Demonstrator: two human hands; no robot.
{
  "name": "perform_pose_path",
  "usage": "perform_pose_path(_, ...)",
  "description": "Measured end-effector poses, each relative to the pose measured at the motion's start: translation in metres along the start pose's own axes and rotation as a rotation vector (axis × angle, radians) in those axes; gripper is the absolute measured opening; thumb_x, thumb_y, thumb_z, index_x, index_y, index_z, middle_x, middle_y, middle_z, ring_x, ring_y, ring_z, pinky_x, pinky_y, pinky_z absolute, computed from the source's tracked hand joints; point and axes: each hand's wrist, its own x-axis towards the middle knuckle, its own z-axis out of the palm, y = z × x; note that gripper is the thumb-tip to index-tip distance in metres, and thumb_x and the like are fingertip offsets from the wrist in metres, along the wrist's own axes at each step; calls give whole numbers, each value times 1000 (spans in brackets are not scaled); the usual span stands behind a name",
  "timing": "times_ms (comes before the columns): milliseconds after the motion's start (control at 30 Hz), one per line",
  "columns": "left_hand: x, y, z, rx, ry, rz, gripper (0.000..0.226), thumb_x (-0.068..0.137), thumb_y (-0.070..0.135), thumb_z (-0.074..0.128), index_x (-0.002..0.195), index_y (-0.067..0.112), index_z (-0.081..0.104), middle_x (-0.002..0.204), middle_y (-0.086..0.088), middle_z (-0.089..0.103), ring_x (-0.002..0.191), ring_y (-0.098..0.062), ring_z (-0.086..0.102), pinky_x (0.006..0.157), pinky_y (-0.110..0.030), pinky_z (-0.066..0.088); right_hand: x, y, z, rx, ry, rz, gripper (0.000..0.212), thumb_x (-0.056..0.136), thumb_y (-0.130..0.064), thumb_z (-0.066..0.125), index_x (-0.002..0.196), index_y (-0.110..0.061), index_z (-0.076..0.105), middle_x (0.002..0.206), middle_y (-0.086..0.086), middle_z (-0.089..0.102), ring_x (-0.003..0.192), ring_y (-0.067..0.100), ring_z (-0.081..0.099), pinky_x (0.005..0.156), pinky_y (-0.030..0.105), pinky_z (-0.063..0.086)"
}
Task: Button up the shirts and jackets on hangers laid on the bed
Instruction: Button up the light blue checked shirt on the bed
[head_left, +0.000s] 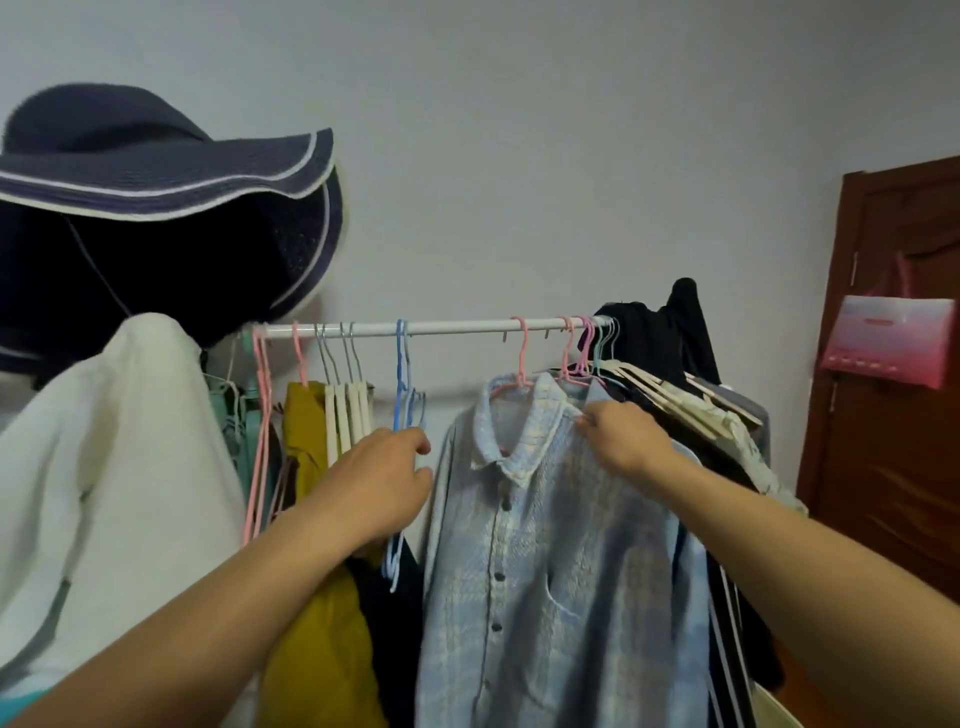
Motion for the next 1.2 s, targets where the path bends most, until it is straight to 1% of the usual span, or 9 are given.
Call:
perform_pose_path(233, 18, 7, 10, -16, -75, -25, 43, 102, 35, 51, 143, 26, 47, 149, -3, 40, 122, -21, 55, 98, -33, 46, 2, 18, 19, -9, 143, 8, 29, 107, -37, 39, 99, -15, 56, 86, 7, 62, 78, 34, 57, 63, 39, 41)
perform_pose_path(333, 20, 8, 15, -12, -93, -43, 42, 102, 31, 50, 144, 25, 46, 152, -5, 34, 119, -24, 56, 97, -35, 49, 5, 34, 29, -131, -9, 69, 17, 104, -20, 39, 117, -17, 48, 101, 13, 65, 82, 35, 60, 69, 43, 51)
perform_pose_path(467, 25, 15, 22, -81, -117, -102, 53, 101, 13, 49, 151, 26, 35, 161, -8, 14, 110, -28, 58, 90, -39, 55, 2, 45, 32, -231, -179, 79, 47, 97, -11, 37, 142, -12, 25, 131, 19, 55, 112, 38, 57, 87, 45, 48)
perform_pose_path(567, 30, 19, 23, -275, -123, -159, 69, 99, 5, 50, 158, 27, 21, 158, -15, 23, 106, -29, 60, 74, -33, 55, -17, 28, 31, -368, 114, -73, 59, 101, -26, 50, 153, -12, 27, 137, 17, 46, 122, 36, 42, 96, 46, 41)
perform_pose_path(633, 32, 21, 24, -448, -125, -204, 78, 97, -1, 50, 159, 30, 16, 153, -19, 34, 104, -33, 66, 76, -39, 60, -36, -8, 35, 3, 194, -151, 42, 103, -32, 51, 137, -7, 53, 121, 15, 59, 108, 30, 52, 91, 44, 44)
perform_pose_path(767, 29, 29, 29, -674, -116, -209, 88, 89, -12, 55, 158, 30, 19, 116, -12, 60, 87, -32, 72, 82, -49, 62, -74, -84, 54, 959, -382, 27, 53, 98, -54, 50, 98, -4, 69, 84, 7, 66, 74, 15, 56, 72, 35, 47)
perform_pose_path(867, 25, 30, 31, -733, -104, -247, 70, 92, -8, 49, 152, 24, 31, 90, -15, 67, 67, -24, 65, 71, -40, 59, -86, -101, 69, 1008, -251, -14, 37, 97, -34, 60, 93, 2, 67, 63, 1, 53, 53, 8, 43, 57, 29, 35)
perform_pose_path(1067, 24, 25, 25, -776, -72, -303, 41, 102, 6, 47, 140, 20, 44, 90, -16, 68, 63, -22, 62, 62, -34, 57, -85, -104, 71, 1118, -261, 54, 43, 107, -41, 42, 95, -12, 72, 68, -1, 56, 58, 10, 44, 60, 28, 36)
perform_pose_path(1200, 21, 22, 20, -557, -54, -288, 29, 98, 3, 44, 124, 14, 45, 86, -20, 71, 57, -25, 67, 66, -38, 63, -77, -102, 56, 1124, -21, 152, 43, 108, -28, 40, 89, -3, 69, 62, -1, 55, 48, 5, 47, 51, 21, 40)
